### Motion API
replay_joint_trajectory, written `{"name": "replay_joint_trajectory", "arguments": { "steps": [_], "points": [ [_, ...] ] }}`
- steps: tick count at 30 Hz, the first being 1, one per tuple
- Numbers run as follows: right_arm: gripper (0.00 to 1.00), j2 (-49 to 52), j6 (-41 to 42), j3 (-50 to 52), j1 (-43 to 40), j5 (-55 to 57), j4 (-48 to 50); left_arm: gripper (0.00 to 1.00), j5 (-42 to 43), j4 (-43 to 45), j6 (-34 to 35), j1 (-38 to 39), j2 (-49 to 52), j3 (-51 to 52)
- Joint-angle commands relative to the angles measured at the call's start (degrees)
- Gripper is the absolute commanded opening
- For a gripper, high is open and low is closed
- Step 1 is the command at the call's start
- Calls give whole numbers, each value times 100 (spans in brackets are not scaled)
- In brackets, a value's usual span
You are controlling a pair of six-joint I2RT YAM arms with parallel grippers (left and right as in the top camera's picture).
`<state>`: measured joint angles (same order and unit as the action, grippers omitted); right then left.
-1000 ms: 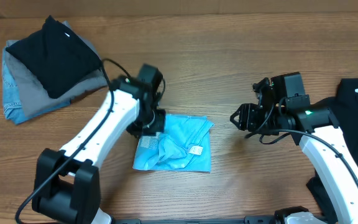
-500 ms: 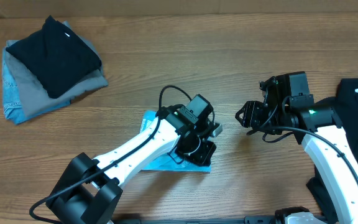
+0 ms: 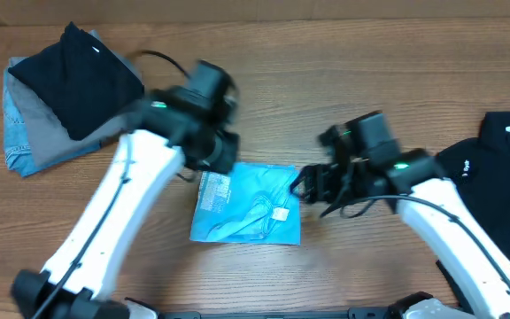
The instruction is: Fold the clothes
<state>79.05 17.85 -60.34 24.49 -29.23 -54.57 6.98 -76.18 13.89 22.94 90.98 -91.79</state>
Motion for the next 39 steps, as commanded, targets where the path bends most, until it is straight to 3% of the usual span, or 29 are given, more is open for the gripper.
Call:
{"name": "replay_joint_trajectory", "arguments": {
  "steps": [1,4,6,7,8,9,10,15,16,17,19,25,29,35,39],
  "points": [
    [69,498,417,35,658,245,87,41,-284,-122,-173,-295,-66,-94],
    [67,1010,662,35,1189,284,345,44,-291,-177,-254,-354,-35,-70],
    [60,1307,861,35,1421,378,485,45,-295,-140,-350,-354,-33,-11],
    [47,1410,981,35,1484,455,498,45,-306,-140,-372,-352,-33,15],
    [20,1523,1095,35,1532,527,455,45,-315,-149,-369,-352,-33,39],
    [8,1567,1097,35,1543,568,352,45,-313,-146,-367,-352,-33,68],
    [4,1578,1126,35,1541,706,160,45,-313,-149,-365,-352,-33,90],
    [6,1508,1519,26,1519,2039,-949,45,-315,-127,-365,-352,-33,131],
    [16,1504,1480,26,1519,2041,-975,46,-313,-118,-365,-352,-33,133],
    [39,1502,1421,26,1519,2039,-992,48,-315,-111,-365,-352,-33,133],
    [50,1484,1325,24,1519,2072,-1012,52,-313,-98,-363,-352,-33,133],
    [60,1255,1757,-214,1429,3248,-1285,56,-295,-42,-345,-352,-24,476],
    [73,1010,1615,-393,1163,3259,-1082,56,-219,304,-164,-352,-24,1093],
    [71,968,706,-352,649,2061,70,62,476,1631,-166,-348,-24,2229],
    [66,1040,704,-251,579,1799,798,62,684,2361,-162,-341,-22,2804]
  ]
}}
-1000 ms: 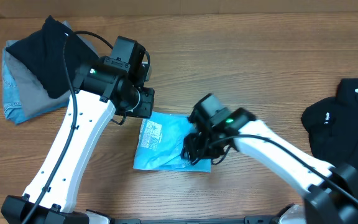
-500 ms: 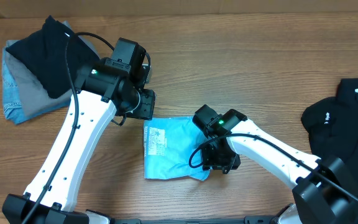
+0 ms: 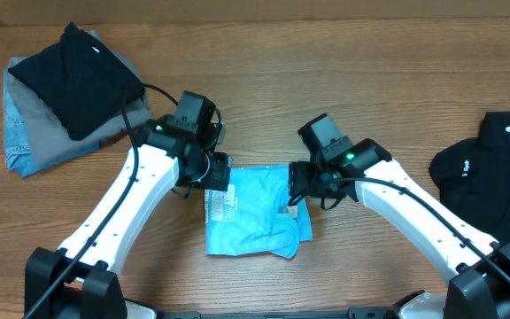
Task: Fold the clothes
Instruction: 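Move both grippers to the bundle's top edge and grasp it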
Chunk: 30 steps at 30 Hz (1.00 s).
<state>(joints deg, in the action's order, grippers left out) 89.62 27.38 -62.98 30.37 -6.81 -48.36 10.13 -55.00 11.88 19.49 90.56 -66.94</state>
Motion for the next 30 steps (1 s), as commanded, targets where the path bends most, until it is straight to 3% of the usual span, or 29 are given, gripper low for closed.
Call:
{"name": "replay_joint_trajectory", "arguments": {
  "steps": [1,9,15,17,18,21,24,26,27,30],
  "points": [
    [65,50,-210,31,-9,-442,264,61,459,400,37,4,20,474],
    [64,654,111,105,-87,-201,72,51,793,1128,35,4,20,1482],
    [33,824,-214,111,-76,-938,1012,37,785,1322,35,4,20,1735],
    [25,822,-236,111,-96,-935,1340,36,741,1322,33,4,20,1735],
    [14,820,-234,107,-166,-938,1591,35,726,1331,33,4,20,1735],
    [4,811,-236,61,-372,-935,1700,34,726,1320,28,4,20,1735],
    [4,800,-518,-13,-612,-938,1589,34,719,1300,9,4,20,1735],
    [37,789,-822,-55,-793,-940,1458,34,643,1303,11,4,20,1735],
    [43,778,-839,-76,-866,-940,1349,34,595,1300,11,4,20,1735],
    [42,678,-892,-129,-1115,-1178,872,34,595,1279,11,2,20,1735]
  ]
}}
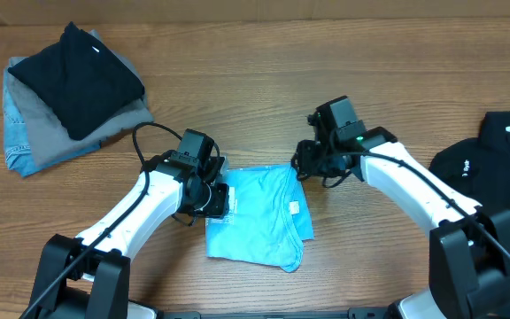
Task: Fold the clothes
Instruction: 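Move both grippers to the bundle's top edge and grasp it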
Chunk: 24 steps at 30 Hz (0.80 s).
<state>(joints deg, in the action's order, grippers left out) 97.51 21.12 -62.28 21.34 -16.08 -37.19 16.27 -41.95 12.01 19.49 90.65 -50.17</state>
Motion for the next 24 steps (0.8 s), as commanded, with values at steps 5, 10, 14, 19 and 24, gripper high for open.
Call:
{"name": "replay_joint_trajectory", "arguments": {
  "steps": [5,10,14,19,24],
  "points": [
    [41,-114,-809,-127,-164,-1102,-966,60,179,-33,42,-52,9,-81],
    [40,33,-426,205,234,-933,-402,61,304,-306,15,-319,7,-623],
    [19,214,-90,505,319,-798,315,68,262,-289,-55,-564,9,-848],
    [4,120,-181,199,131,-691,391,67,-87,-343,-201,-601,9,-769],
    [4,-103,-356,-251,-118,-664,374,67,-127,-157,-195,-601,9,-535]
  ]
}}
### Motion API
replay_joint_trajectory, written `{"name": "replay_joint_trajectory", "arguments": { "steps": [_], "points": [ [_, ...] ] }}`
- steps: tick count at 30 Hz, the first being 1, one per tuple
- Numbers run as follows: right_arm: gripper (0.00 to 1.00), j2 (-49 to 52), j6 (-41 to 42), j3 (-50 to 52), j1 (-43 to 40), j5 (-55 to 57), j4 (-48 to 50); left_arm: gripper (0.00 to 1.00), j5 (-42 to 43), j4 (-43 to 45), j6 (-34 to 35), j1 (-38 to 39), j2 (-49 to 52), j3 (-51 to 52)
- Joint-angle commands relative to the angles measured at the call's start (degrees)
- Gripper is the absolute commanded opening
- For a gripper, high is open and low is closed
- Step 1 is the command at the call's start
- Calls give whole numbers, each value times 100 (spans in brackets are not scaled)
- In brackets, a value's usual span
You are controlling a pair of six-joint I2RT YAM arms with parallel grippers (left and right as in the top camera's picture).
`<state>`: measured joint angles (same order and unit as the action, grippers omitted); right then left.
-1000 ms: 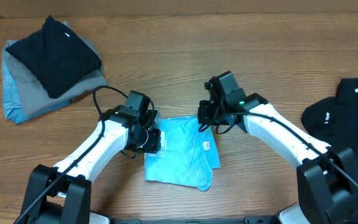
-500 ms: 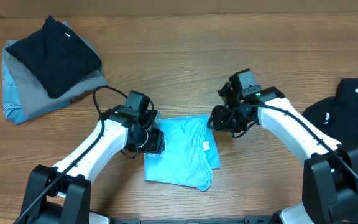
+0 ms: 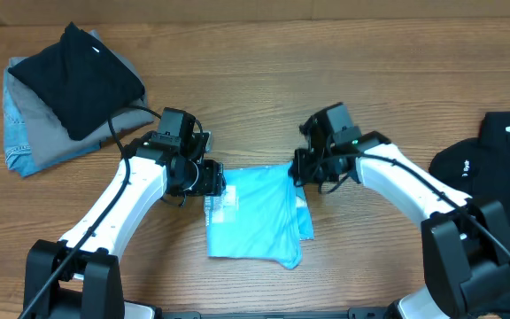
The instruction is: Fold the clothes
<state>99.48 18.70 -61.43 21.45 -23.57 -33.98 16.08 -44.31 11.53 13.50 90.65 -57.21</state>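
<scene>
A light blue garment point(image 3: 257, 220) lies folded on the wooden table point(image 3: 264, 97), with a white label point(image 3: 224, 202) showing near its upper left. My left gripper point(image 3: 212, 180) sits at the garment's top left corner and seems to pinch that edge. My right gripper point(image 3: 300, 171) is down at the top right corner, touching the cloth. Its fingers are hidden under the wrist, so whether it is open or shut does not show.
A stack of folded clothes point(image 3: 65, 84), black on grey on blue denim, lies at the back left. A loose black garment point(image 3: 494, 173) is heaped at the right edge. Bare wood lies in front of the blue garment.
My left gripper has moved from the garment's left edge up to its top left corner, and the white label shows again. My right gripper has come down slightly onto the top right corner.
The blue garment first lay as a wide rectangle with both grippers near its upper corners. Then it was narrower, its lower right bunched. Later it lay smoother, the left gripper on its left edge and the right one just off the top. Now both grippers are at the top corners.
</scene>
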Motion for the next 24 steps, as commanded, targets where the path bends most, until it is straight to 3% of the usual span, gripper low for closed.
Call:
{"name": "replay_joint_trajectory", "arguments": {
  "steps": [1,2,3,4,5,13,17,22,24],
  "points": [
    [4,-299,-114,-361,-136,85,52,66,-107,133,-140,-2,9,212],
    [15,-299,-116,-361,-136,111,52,67,-111,201,-125,0,11,260],
    [46,-299,-116,-358,-133,249,15,67,-111,293,-122,2,9,319],
    [61,-299,-114,-358,-133,409,-57,67,-111,372,-122,2,11,376],
    [63,-299,-114,-358,-138,564,-142,68,-111,437,-118,0,9,435],
    [62,-299,-116,-358,-446,579,-1620,77,-122,354,-79,0,11,726],
    [52,-299,-256,-297,-367,24,-2212,91,-48,341,188,2,11,927],
    [38,-227,118,-48,-157,28,-2090,96,761,527,555,2,11,1237],
    [30,-205,369,247,-90,-76,-1746,99,951,638,1185,0,11,1462]
  ]
}}
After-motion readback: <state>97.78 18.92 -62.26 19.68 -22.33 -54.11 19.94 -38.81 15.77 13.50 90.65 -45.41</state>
